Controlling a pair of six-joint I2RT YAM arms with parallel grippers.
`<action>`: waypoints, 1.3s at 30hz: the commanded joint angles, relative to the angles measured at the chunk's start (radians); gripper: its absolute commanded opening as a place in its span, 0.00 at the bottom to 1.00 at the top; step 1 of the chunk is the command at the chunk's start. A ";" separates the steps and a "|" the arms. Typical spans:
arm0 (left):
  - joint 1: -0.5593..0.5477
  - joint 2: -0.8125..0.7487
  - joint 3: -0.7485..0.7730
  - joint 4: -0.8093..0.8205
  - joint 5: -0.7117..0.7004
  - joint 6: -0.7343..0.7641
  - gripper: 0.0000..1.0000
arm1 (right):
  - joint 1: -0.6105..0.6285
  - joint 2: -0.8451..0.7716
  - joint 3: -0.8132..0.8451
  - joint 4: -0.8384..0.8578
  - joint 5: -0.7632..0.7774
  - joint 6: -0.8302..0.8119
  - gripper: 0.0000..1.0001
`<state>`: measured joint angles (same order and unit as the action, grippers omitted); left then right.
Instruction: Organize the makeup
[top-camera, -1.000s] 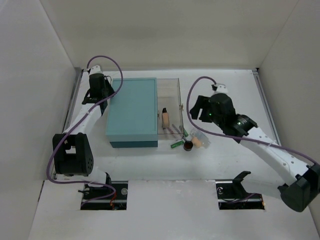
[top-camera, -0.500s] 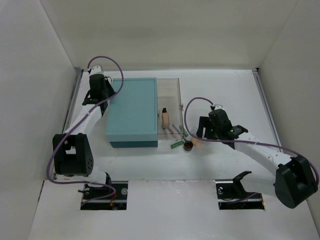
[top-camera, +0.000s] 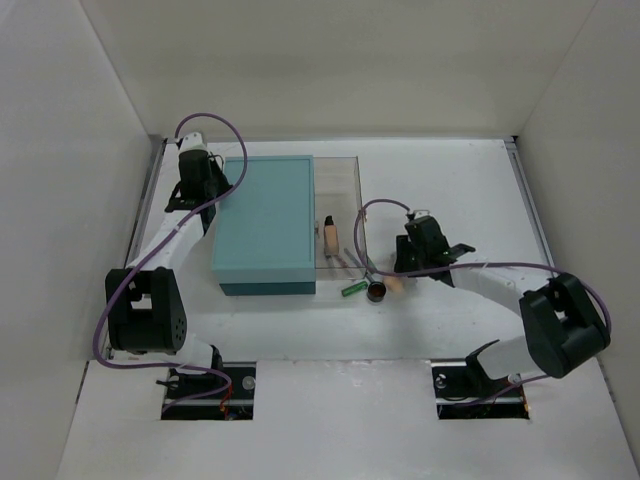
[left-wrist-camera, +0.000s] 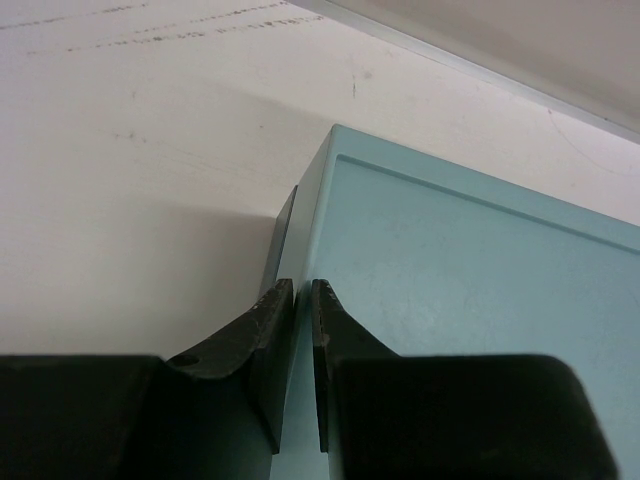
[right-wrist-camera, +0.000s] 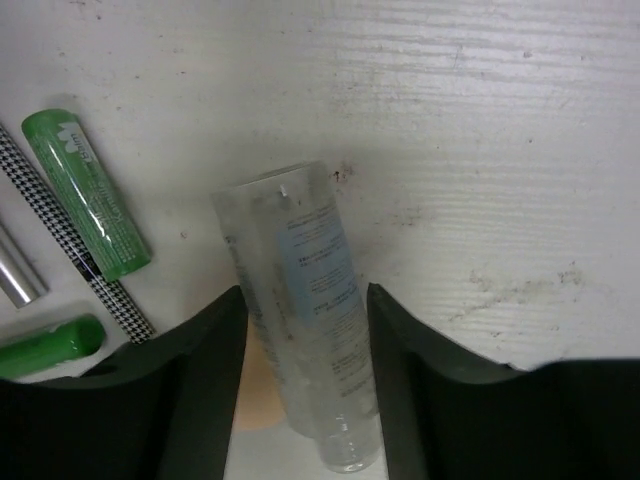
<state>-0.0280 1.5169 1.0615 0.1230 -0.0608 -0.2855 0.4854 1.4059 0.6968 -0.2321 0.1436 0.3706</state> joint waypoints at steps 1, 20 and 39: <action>0.014 0.063 -0.083 -0.247 -0.065 0.051 0.00 | -0.008 -0.022 0.017 0.048 0.014 0.004 0.43; 0.013 0.003 -0.100 -0.252 -0.071 0.048 0.00 | 0.261 0.011 0.564 -0.061 0.076 0.134 0.04; 0.040 0.058 -0.052 -0.261 -0.076 0.051 0.00 | 0.290 0.096 0.610 -0.104 0.079 0.143 0.64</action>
<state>-0.0242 1.4857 1.0374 0.1120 -0.0742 -0.2813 0.7677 1.5997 1.2877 -0.3702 0.2264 0.5240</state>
